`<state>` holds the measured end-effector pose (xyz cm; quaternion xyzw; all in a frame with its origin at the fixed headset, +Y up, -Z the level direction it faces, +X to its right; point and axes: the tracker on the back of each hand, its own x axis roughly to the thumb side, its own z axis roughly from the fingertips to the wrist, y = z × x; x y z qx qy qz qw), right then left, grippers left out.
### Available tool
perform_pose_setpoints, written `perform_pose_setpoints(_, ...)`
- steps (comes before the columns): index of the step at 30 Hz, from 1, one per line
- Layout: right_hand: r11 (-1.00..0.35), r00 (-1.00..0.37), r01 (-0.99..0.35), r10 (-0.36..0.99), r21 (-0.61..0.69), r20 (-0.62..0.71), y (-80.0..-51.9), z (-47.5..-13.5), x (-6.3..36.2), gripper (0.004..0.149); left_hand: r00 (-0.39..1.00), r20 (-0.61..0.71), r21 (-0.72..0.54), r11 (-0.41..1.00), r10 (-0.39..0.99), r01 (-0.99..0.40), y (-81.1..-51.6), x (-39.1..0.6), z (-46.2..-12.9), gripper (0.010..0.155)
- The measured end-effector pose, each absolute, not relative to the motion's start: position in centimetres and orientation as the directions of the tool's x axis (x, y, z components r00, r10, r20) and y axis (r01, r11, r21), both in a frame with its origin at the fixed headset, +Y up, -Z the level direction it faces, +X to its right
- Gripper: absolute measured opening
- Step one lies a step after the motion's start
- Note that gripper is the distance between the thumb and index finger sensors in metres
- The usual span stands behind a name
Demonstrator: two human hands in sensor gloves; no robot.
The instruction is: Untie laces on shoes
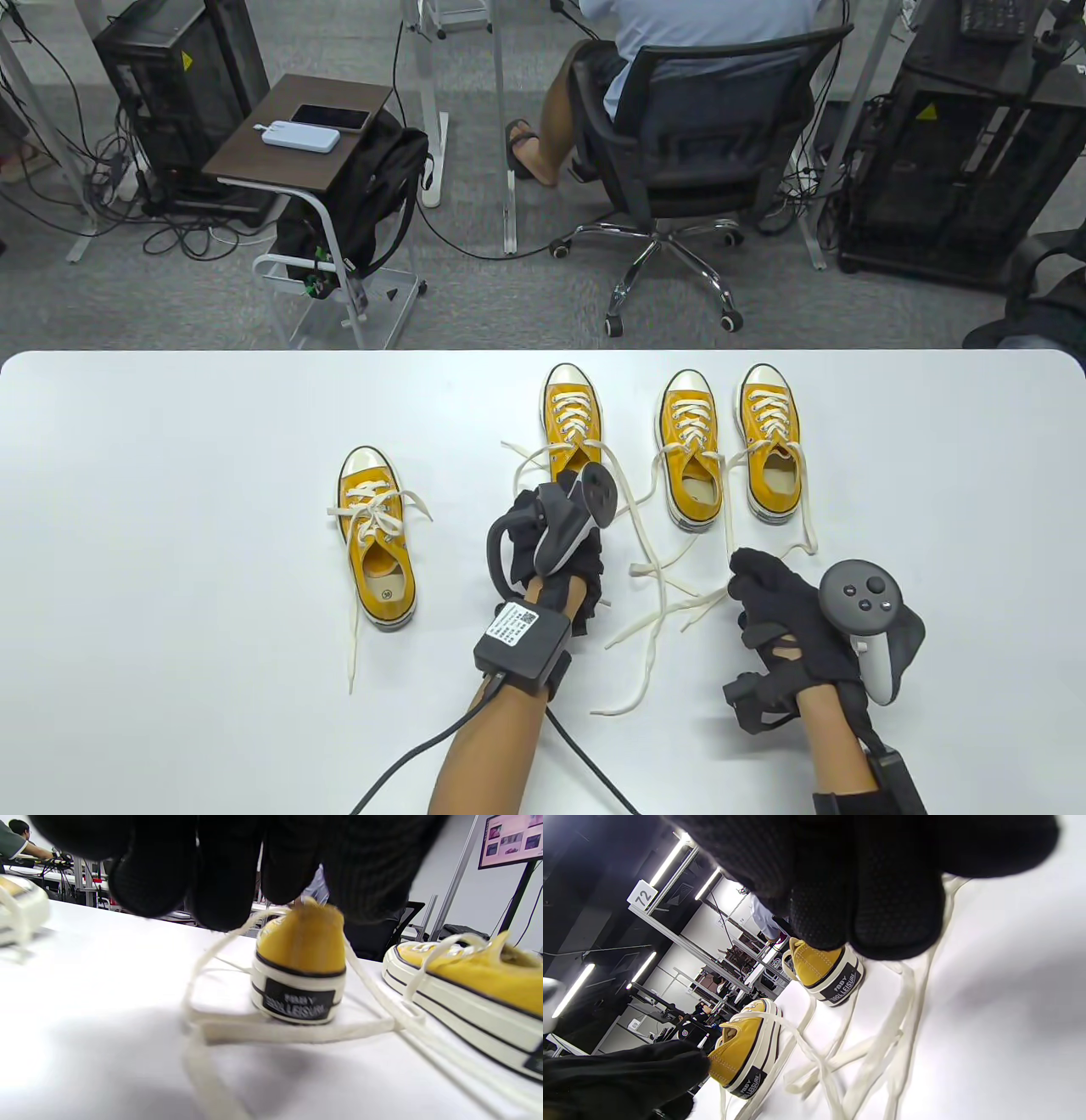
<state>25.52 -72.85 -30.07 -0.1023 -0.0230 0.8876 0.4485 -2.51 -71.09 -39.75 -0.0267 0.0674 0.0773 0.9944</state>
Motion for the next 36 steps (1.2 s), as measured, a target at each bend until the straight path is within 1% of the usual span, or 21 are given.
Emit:
perform_pose_setpoints(3,-0.595,-0.576,-0.793,0.802,-0.132,-0.158,-72.9,-30.0,25.4,0.044,0.975,-0.141,-0.027,0.984,0.173,-0.179,-68.3,-4.5,-37.9,0.068)
perform_pose_setpoints(7,-0.591,-0.576,-0.798,0.805,-0.118,-0.141,-72.6,-29.9,25.0,0.044,0.980,-0.164,-0.027,0.993,0.113,-0.119,-64.4,-7.9,-35.5,0.067)
perform_pose_setpoints(9,-0.592,-0.577,-0.797,0.805,-0.120,-0.135,-72.5,-29.9,24.9,0.044,0.979,-0.178,-0.004,0.995,0.098,-0.101,-63.1,-9.9,-34.3,0.067)
perform_pose_setpoints(12,-0.599,-0.586,-0.793,0.800,-0.111,-0.133,-72.6,-29.8,24.8,0.044,0.970,-0.230,-0.013,0.996,0.083,-0.088,-62.6,-12.8,-33.0,0.067)
perform_pose_setpoints(16,-0.603,-0.590,-0.790,0.796,-0.106,-0.135,-72.6,-29.8,24.8,0.044,0.954,-0.290,-0.072,0.993,0.070,-0.095,-64.2,-15.7,-31.8,0.064)
perform_pose_setpoints(19,-0.606,-0.593,-0.788,0.794,-0.103,-0.134,-72.6,-29.7,24.8,0.044,0.944,-0.328,-0.123,0.989,0.038,-0.083,-66.3,-17.4,-30.9,0.064)
perform_pose_setpoints(21,-0.607,-0.593,-0.788,0.794,-0.102,-0.135,-72.6,-29.7,24.8,0.044,0.941,-0.339,-0.159,0.985,0.005,-0.063,-67.7,-18.1,-30.6,0.061)
perform_pose_setpoints(23,-0.607,-0.594,-0.788,0.793,-0.099,-0.136,-72.6,-29.7,24.7,0.044,0.937,-0.348,-0.182,0.982,-0.010,-0.057,-69.1,-18.8,-30.4,0.064)
perform_pose_setpoints(25,-0.614,-0.601,-0.784,0.787,-0.090,-0.136,-72.6,-29.7,24.6,0.044,0.935,-0.354,-0.199,0.978,-0.020,-0.054,-70.5,-19.3,-30.5,0.062)
perform_pose_setpoints(27,-0.618,-0.606,-0.781,0.784,-0.087,-0.136,-72.6,-29.7,24.4,0.044,0.934,-0.353,-0.255,0.966,-0.051,-0.043,-72.0,-19.7,-30.7,0.062)
perform_pose_setpoints(28,-0.621,-0.608,-0.779,0.782,-0.085,-0.136,-72.7,-29.7,24.4,0.044,0.934,-0.353,-0.264,0.963,-0.053,-0.045,-72.6,-19.8,-30.8,0.059)
perform_pose_setpoints(30,-0.625,-0.613,-0.776,0.779,-0.081,-0.136,-72.7,-29.7,24.4,0.044,0.936,-0.350,-0.242,0.969,-0.036,-0.053,-73.4,-20.0,-30.9,0.051)
perform_pose_setpoints(31,-0.626,-0.613,-0.776,0.778,-0.082,-0.137,-72.7,-29.7,24.4,0.044,0.939,-0.342,-0.201,0.979,-0.026,-0.046,-73.5,-20.0,-30.9,0.045)
perform_pose_setpoints(32,-0.628,-0.615,-0.774,0.776,-0.081,-0.140,-72.7,-29.7,24.4,0.044,0.947,-0.322,-0.153,0.987,-0.006,-0.046,-73.6,-19.8,-30.9,0.043)
perform_pose_setpoints(34,-0.629,-0.616,-0.773,0.775,-0.081,-0.143,-72.7,-29.7,24.4,0.044,0.956,-0.291,-0.124,0.992,-0.031,-0.005,-73.6,-19.3,-30.7,0.041)
perform_pose_setpoints(36,-0.629,-0.616,-0.773,0.775,-0.083,-0.145,-72.7,-29.8,24.3,0.043,0.964,-0.265,-0.049,0.999,-0.029,0.017,-73.4,-18.9,-30.4,0.040)
